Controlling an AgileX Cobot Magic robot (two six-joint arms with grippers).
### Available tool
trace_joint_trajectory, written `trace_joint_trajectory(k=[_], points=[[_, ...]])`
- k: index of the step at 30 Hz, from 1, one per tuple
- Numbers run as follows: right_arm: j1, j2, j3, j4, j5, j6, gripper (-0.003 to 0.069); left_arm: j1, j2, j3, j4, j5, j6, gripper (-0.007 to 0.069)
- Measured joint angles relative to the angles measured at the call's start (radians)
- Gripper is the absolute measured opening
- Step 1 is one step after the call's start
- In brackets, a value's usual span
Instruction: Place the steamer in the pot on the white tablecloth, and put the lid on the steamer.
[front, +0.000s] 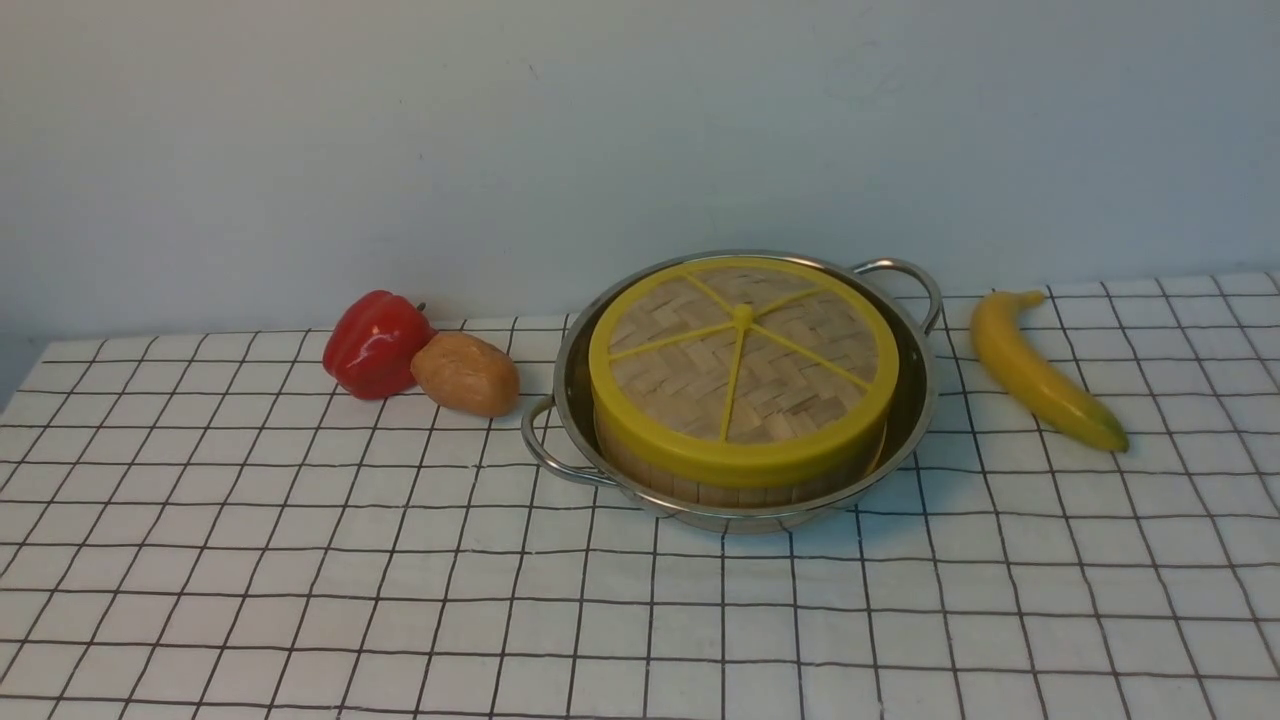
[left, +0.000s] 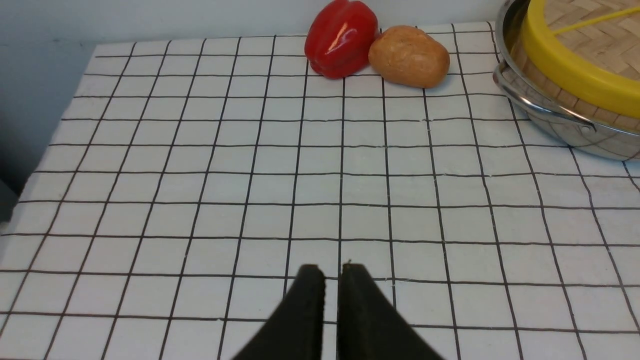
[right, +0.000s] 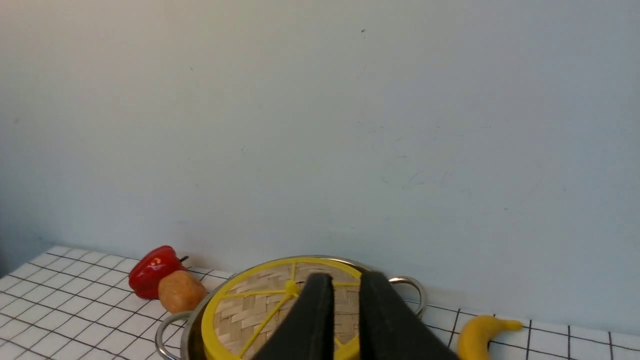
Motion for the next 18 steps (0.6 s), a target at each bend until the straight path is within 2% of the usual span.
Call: trace_joint_trajectory(k=[14,18], points=[[0.0,0.0,0.0,-0.007,0.002,-0.001,0.0138,0.0,0.0,0.0,0.007,-0.003,0.015,0.0079],[0.0,0.0,0.0,-0.007,0.003,-0.001,0.0146,0.031,-0.005,0.026,0.066,-0.13,0.048,0.0094]])
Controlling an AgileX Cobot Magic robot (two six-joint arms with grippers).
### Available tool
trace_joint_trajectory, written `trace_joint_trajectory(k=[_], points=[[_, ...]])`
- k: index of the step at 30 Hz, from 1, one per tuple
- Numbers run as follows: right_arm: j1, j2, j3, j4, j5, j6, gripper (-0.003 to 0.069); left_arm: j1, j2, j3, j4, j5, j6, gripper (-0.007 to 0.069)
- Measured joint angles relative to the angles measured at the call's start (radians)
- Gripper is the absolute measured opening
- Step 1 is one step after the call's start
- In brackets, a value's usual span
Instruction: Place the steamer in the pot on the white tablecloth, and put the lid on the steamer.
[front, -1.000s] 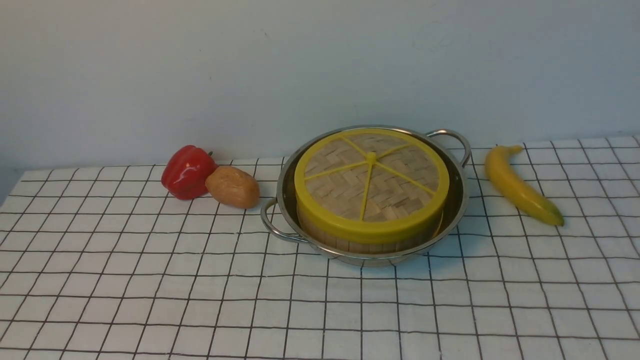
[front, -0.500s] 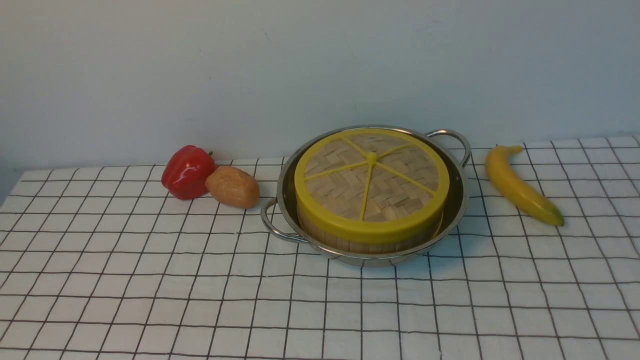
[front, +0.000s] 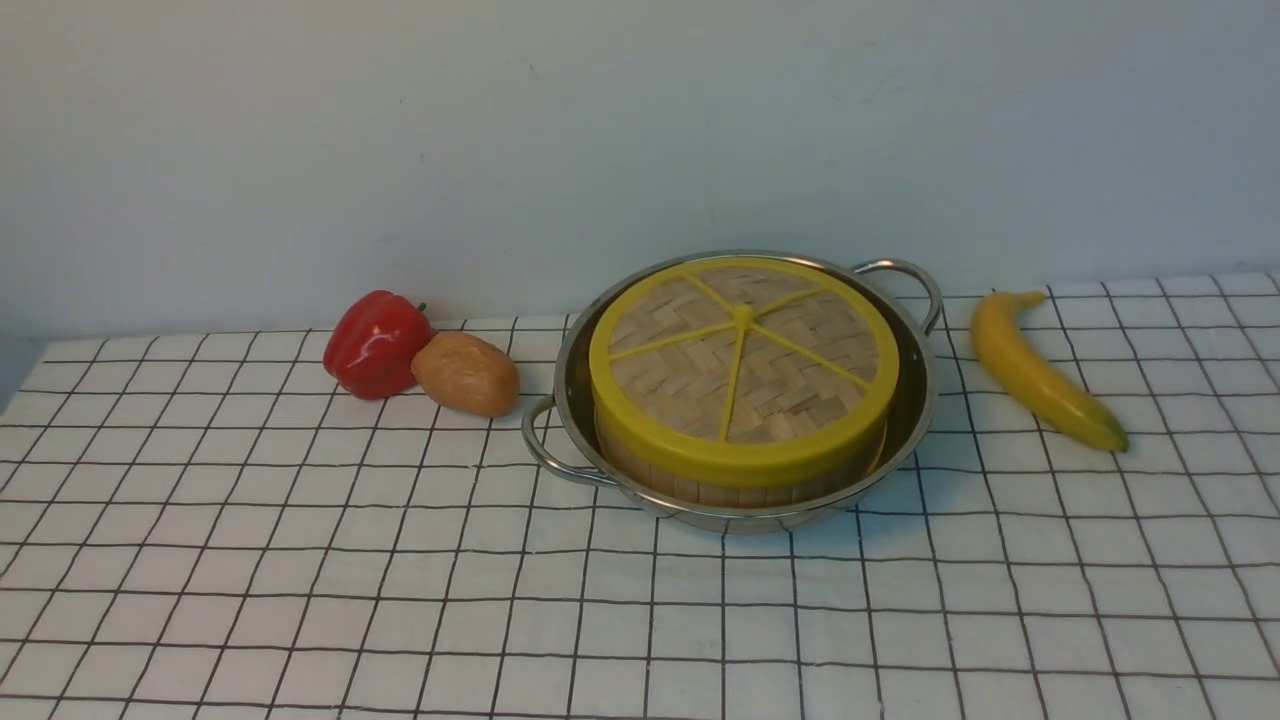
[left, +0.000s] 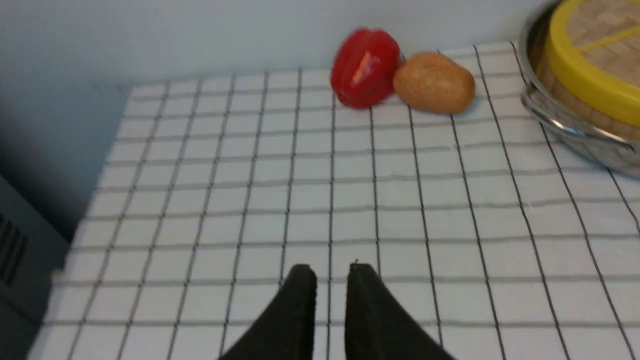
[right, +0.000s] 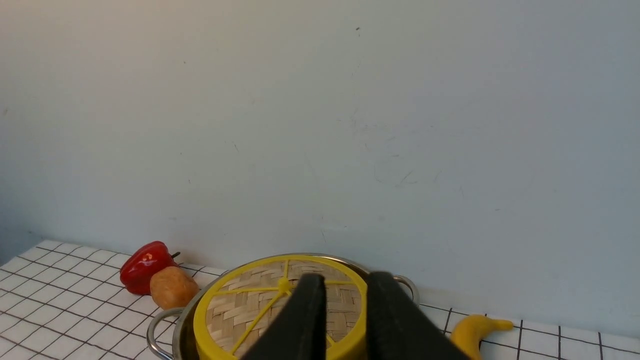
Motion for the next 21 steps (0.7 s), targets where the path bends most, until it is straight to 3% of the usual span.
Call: trace_joint_trajectory(k=[2,3,4,9,14,21], points=[[0.0,0.0,0.0,0.0,0.0,0.0,0.0153,0.041,-0.018,0.068,0.017,-0.198,0.005,0.0097],[0.0,0.0,0.0,0.0,0.0,0.0,0.0153,0.045,-0.023,0.085,0.018,-0.217,0.005,0.0099],[0.0,0.0,0.0,0.0,0.0,-0.001,0.0159,0.073,-0.045,0.166,0.029,-0.382,0.006,0.0105],[0.0,0.0,0.0,0.0,0.0,-0.001,0.0174,0.103,-0.118,0.458,0.07,-0.671,0.009,0.0106],[0.0,0.0,0.0,0.0,0.0,-0.001,0.0183,0.105,-0.132,0.593,0.076,-0.735,0.013,0.0117],[0.0,0.0,0.0,-0.001,0.0,-0.001,0.0197,0.11,-0.137,0.602,0.071,-0.712,-0.021,0.0125]])
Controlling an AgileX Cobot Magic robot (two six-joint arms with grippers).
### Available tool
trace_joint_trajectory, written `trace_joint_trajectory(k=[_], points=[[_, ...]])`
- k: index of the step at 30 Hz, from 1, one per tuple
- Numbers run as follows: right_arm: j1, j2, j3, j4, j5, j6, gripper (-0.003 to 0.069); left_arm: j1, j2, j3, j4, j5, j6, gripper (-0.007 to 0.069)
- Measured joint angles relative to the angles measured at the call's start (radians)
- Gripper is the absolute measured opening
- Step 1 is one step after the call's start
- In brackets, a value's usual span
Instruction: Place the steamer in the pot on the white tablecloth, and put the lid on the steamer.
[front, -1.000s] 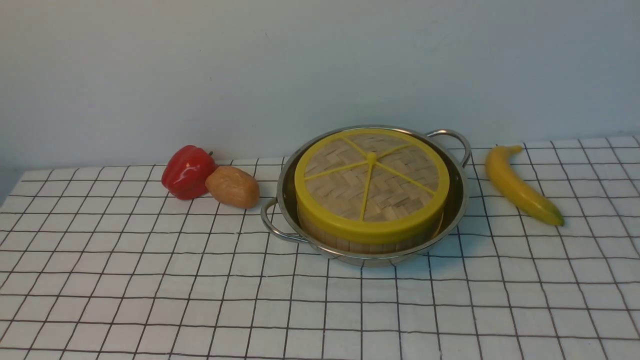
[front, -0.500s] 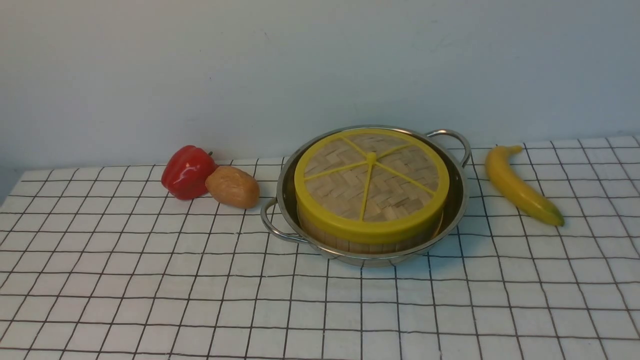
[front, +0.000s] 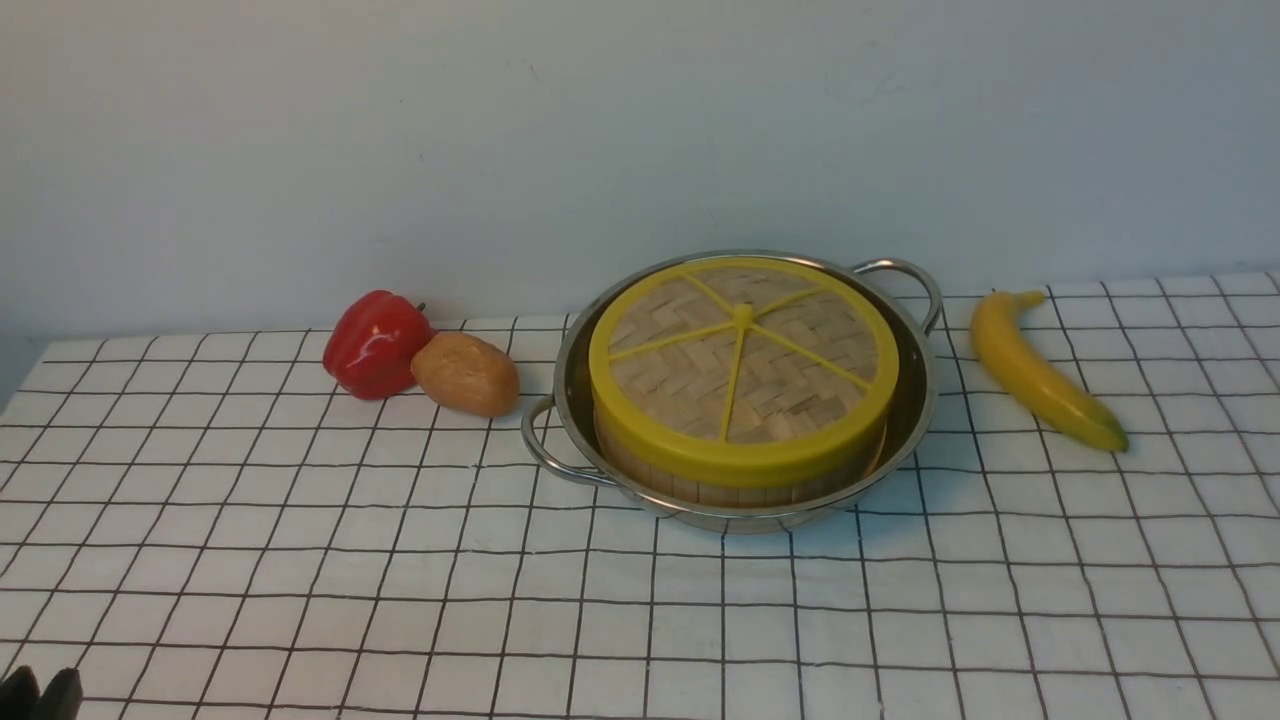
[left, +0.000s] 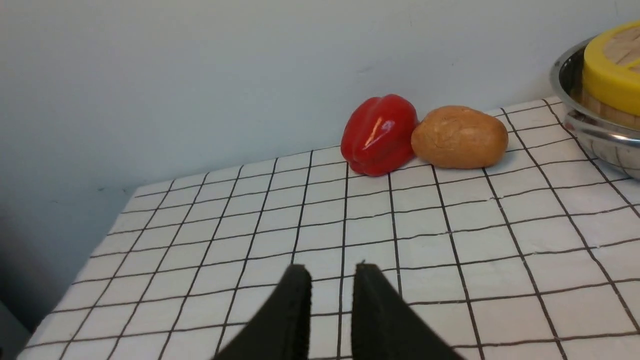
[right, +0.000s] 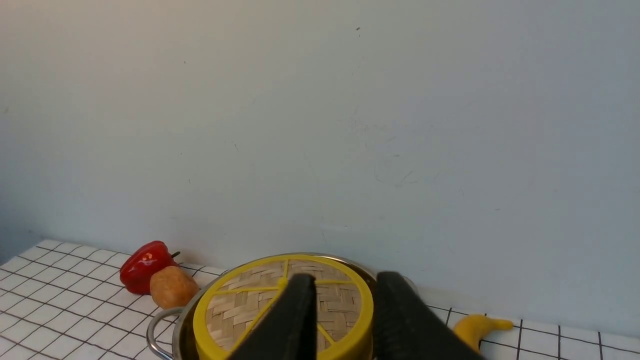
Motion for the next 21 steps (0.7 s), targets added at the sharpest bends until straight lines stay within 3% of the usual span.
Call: trace_joint_trajectory(k=[7,21], points=[[0.0,0.0,0.0,0.0,0.0,0.0,0.0209,0.0,-0.064,0.0,-0.003,0.011,-0.1,0.0133],[0.0,0.0,0.0,0.0,0.0,0.0,0.0237,0.0,-0.065,0.0,-0.003,0.011,-0.111,0.0158]])
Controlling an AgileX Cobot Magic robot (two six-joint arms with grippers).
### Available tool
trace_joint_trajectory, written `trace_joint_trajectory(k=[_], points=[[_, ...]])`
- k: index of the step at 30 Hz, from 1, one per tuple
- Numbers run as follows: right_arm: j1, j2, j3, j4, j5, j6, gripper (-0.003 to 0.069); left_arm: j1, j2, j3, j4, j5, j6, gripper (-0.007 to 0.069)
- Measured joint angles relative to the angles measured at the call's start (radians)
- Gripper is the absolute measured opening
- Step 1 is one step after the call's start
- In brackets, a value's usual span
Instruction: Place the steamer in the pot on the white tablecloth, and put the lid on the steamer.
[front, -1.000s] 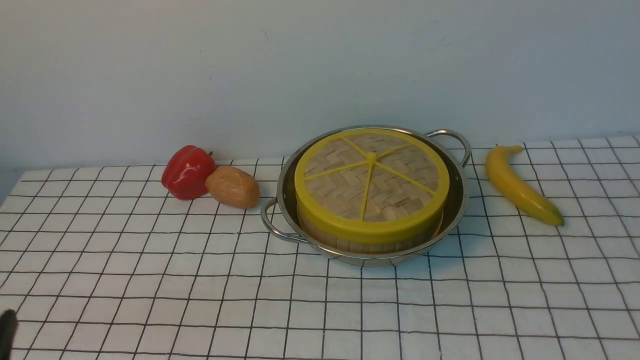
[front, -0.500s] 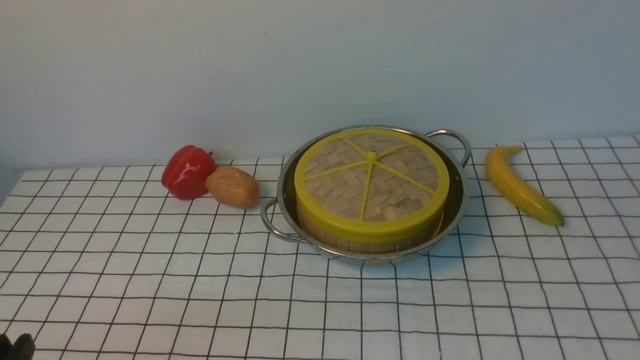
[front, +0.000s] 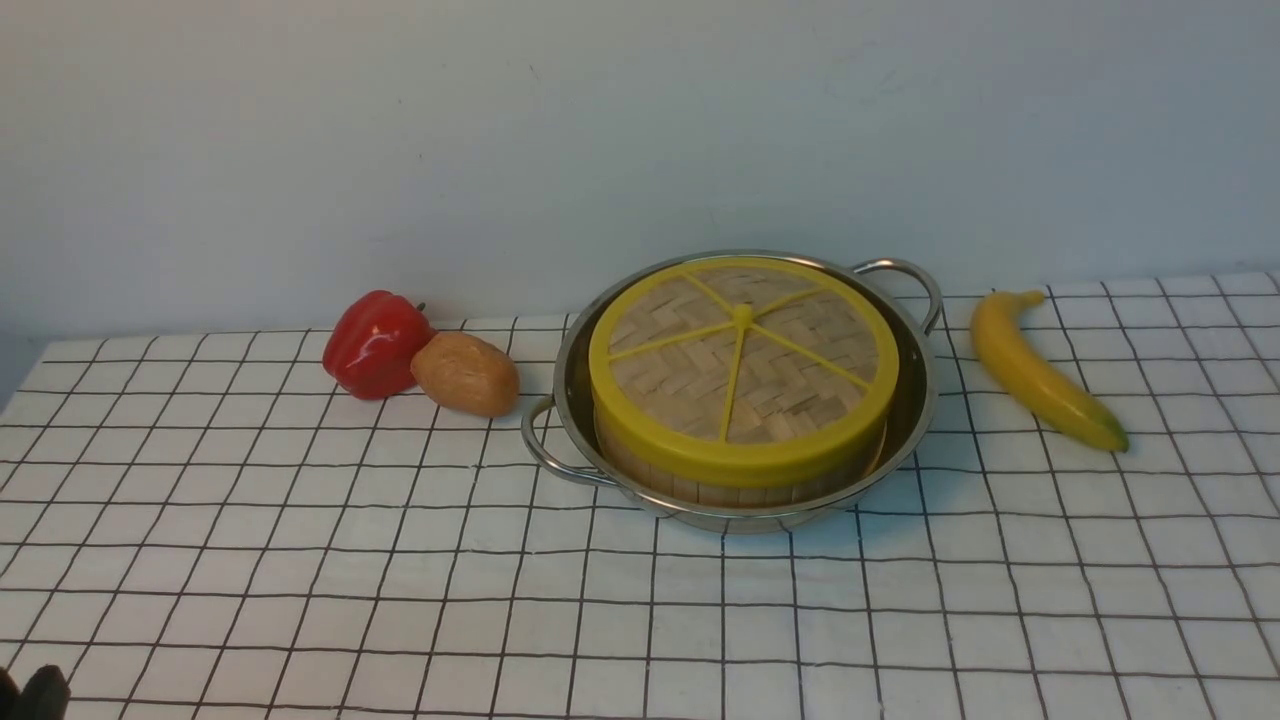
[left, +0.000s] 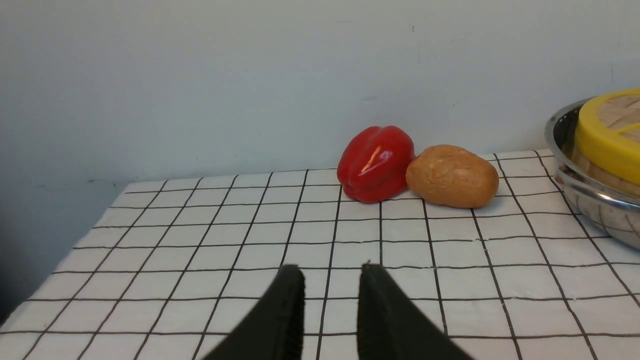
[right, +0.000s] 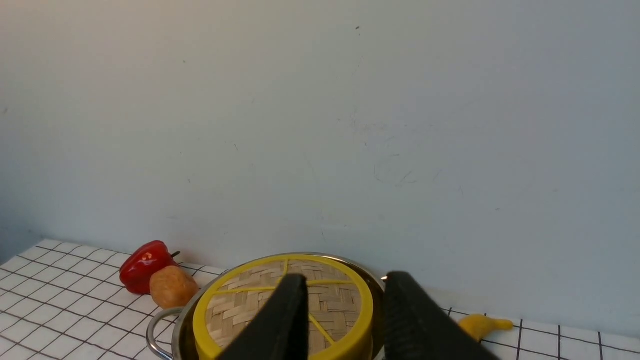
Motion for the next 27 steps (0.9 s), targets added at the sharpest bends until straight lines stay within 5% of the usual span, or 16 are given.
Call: trace_joint_trajectory(k=[10,27], points=[[-0.1,0.002,0.13,-0.199,0.009,-0.067,0.024,0.0,0.0,0.0,0.0,0.0,-0.002,0.017],[-0.159,-0.267,0.654,-0.232,-0.334,0.05,0.024,0.0,0.0,0.0,0.0,0.0,-0.003,0.0195]])
